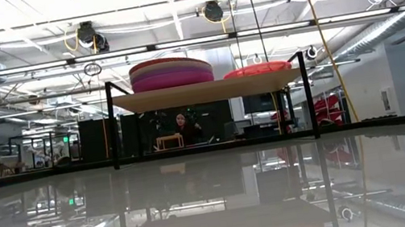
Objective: Place and stack plates onto a shelf
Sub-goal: Return to Home Position
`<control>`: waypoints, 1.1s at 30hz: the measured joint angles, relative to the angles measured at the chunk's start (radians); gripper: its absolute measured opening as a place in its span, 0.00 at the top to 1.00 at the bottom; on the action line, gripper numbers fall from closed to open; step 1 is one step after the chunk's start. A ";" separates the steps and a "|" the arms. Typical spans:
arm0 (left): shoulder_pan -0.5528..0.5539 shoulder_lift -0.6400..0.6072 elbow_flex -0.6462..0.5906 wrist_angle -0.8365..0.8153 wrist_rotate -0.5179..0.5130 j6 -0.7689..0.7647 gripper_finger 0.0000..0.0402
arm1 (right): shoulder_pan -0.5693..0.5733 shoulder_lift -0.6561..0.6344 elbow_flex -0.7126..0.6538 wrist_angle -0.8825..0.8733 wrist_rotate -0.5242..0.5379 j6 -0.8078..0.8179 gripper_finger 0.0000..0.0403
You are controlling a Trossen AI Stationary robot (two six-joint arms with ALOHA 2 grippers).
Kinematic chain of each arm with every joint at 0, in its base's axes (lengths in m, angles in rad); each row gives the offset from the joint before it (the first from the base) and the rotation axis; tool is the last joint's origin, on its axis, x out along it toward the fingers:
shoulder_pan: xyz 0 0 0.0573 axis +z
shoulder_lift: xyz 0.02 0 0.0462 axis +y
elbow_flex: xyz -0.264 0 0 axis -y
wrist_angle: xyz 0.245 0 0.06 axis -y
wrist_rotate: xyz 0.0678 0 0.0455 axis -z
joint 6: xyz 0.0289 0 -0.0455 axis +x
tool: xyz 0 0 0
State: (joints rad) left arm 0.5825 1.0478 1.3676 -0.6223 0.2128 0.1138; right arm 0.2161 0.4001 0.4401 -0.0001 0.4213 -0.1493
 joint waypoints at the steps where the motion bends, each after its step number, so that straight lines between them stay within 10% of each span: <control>1: -0.028 -0.049 -0.064 0.047 0.001 -0.009 0.60 | 0.000 -0.041 0.004 -0.018 -0.002 0.008 0.73; 14: -0.227 -0.473 -0.914 0.883 0.052 -0.158 0.70 | 0.000 -0.279 -0.112 -0.036 -0.004 0.018 0.73; 33: -0.224 -0.589 -1.356 1.192 -0.002 -0.343 0.71 | 0.000 -0.324 -0.321 -0.026 0.000 0.086 0.73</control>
State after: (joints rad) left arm 0.3584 0.4587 0.0112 0.5696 0.2111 -0.2294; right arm 0.2165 0.0763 0.1190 -0.0261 0.4213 -0.0635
